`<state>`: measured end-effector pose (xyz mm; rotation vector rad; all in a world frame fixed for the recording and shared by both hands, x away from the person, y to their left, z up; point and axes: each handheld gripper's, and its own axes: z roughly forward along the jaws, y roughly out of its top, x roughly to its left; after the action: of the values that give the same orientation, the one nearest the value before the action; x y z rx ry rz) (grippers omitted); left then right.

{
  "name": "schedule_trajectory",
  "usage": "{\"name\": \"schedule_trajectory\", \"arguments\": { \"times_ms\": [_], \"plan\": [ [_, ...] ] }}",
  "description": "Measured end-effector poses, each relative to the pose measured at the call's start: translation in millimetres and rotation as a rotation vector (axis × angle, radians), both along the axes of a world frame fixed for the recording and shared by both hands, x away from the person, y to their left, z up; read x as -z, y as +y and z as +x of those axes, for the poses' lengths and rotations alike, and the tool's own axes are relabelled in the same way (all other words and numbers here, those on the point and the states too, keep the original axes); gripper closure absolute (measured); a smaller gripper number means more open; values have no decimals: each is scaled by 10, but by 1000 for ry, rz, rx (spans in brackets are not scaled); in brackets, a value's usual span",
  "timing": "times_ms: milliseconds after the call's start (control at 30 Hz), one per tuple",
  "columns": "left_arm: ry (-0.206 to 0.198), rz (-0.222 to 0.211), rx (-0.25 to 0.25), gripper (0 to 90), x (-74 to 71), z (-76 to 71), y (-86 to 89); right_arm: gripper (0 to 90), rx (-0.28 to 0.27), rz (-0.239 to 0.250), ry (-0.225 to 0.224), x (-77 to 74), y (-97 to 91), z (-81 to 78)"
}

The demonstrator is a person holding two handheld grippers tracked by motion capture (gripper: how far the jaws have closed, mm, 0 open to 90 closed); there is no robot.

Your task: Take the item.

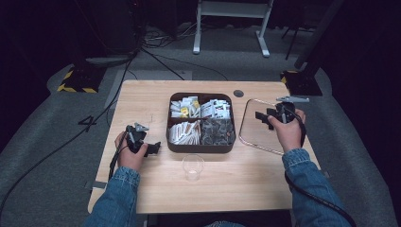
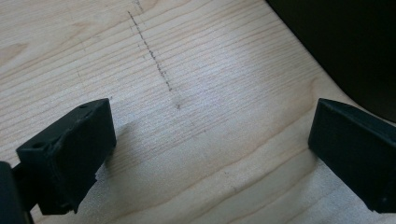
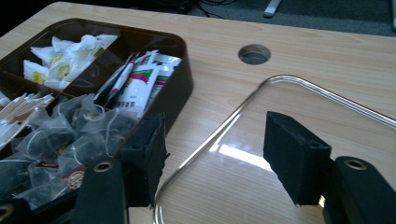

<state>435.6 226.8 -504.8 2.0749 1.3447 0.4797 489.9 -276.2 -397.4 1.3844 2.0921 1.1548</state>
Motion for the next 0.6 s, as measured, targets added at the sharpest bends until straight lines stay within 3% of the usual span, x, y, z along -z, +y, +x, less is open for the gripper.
{"name": "schedule_trajectory", "arguments": {
  "times_ms": [267, 600],
  "plan": [
    [2, -2, -2, 9, 1, -7, 2, 410, -82, -6, -9, -25, 329, 44],
    [1, -2, -3, 9, 2, -8, 2, 428, -218, -13, 19, 45, 785, 35]
  ]
}}
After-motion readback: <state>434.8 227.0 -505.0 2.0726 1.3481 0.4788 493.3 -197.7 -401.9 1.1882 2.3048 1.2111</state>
